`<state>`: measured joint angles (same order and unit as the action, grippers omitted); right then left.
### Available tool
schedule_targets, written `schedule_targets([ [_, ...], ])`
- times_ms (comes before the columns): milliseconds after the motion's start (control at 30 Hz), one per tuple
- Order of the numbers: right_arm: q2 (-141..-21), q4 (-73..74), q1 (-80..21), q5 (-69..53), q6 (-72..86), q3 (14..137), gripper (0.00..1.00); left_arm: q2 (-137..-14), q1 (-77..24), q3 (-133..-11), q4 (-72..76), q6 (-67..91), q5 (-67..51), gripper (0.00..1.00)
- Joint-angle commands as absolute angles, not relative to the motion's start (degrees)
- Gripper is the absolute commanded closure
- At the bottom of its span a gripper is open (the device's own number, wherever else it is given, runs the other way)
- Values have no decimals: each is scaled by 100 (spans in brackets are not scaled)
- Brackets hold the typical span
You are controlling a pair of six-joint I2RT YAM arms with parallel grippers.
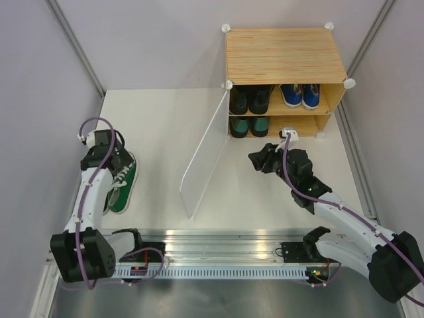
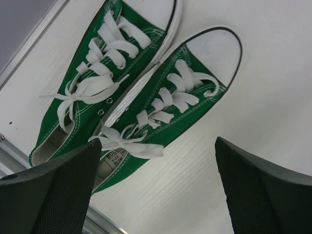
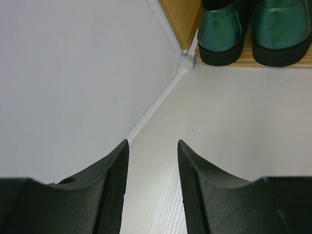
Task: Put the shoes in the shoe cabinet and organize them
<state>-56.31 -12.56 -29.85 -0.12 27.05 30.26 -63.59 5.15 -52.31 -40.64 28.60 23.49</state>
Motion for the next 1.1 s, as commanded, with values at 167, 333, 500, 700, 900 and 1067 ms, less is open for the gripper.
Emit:
schedule_targets([
  [167,-5581,-1283,-2971,9,2918,2821,47,-6837,1458,-5203,-4210,3217,2390,0],
  [333,-5493,-1292,-2971,-149,3058,2769,42,-7022,1914,-5142,-4219,3147,2418,0],
  [500,-5441,-1204,-2971,-88,3173,2733,32,-7119,2197,-5071,-4193,2989,2076,1],
  [700,-5300,-967,-2944,202,3217,2769,24,-7409,2303,-5045,-3999,2567,2022,0],
  [900,-5186,-844,-2909,378,3225,2769,23,-7979,2514,-5080,-3859,2523,1952,0],
  [1067,-5221,-791,-2883,404,3217,2769,22,-8349,2514,-5133,-3709,2435,1592,0],
])
